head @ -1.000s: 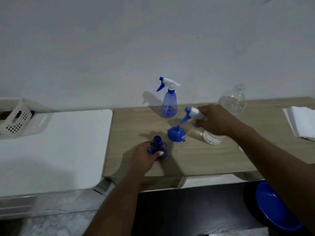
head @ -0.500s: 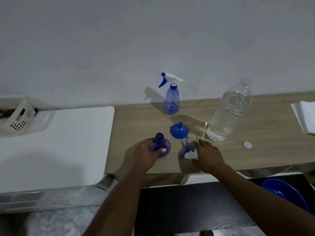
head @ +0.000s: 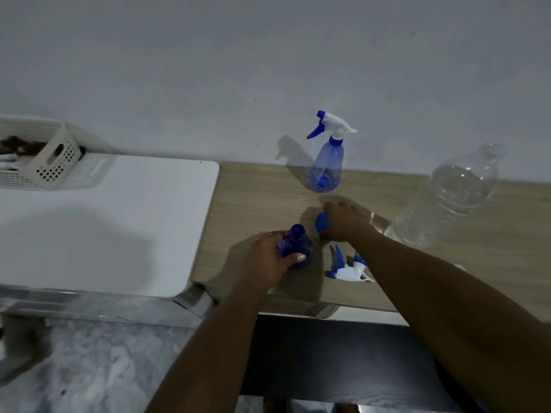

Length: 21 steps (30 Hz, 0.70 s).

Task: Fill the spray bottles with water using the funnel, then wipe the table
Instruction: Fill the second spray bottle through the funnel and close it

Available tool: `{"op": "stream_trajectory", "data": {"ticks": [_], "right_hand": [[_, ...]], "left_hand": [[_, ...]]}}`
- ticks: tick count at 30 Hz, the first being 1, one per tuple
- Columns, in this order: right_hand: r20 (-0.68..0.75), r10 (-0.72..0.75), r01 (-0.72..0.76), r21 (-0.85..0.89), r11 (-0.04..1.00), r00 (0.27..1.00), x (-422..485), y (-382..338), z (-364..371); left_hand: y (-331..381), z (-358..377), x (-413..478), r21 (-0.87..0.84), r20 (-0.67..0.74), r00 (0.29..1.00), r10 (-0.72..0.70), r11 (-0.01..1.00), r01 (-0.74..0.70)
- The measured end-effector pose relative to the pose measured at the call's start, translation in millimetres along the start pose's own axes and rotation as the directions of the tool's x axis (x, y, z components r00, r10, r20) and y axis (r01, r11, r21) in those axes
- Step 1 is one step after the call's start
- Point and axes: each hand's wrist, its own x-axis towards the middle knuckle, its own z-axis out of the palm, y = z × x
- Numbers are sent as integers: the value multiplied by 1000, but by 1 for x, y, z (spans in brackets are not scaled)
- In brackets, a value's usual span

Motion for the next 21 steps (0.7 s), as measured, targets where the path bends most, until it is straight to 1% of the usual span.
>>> {"op": "stream_trajectory", "data": {"ticks": [2,4,5,7,9,10,12,15,17,21], "right_hand": [[-25,-12,12,-1,1000,1000,6,0,3],[-81,-29,29,4,1000,996,6,0,-2],[-117,-29,36,50,998,993,4,0,-6],[-209,-24,80,261,962,978,-4,-3,-21],[-321,-24,180,467,866,947,-17,-10,-40],[-354,-24,223,533,816,935,-25,-15,-51],[-385,-37,284,612,738,922,-41,-23,-68],[-432,-79,371,649,664,898,-69,-35,-77],[-458,-97,403,641,653,884,-83,-41,-70],[-493,-108,442,635,633,863,-103,-44,-44]], "left_hand": [[0,0,0,-6,1,1000,-3,1000,3],[0,0,-1,-3,2,1000,-2,1000,2],[1,0,-2,-6,2,1000,0,1000,0],[2,-1,-4,-3,-2,1000,1,1000,-1],[4,-2,-5,2,-2,1000,2,1000,-2],[5,-2,-5,2,-4,1000,0,1000,0],[5,-2,-5,15,-7,1000,-6,1000,6],[7,-2,-5,36,-6,1000,-13,999,13],[8,-3,-4,43,-1,1000,-16,999,16],[10,-4,-4,28,15,998,-67,997,66]]}}
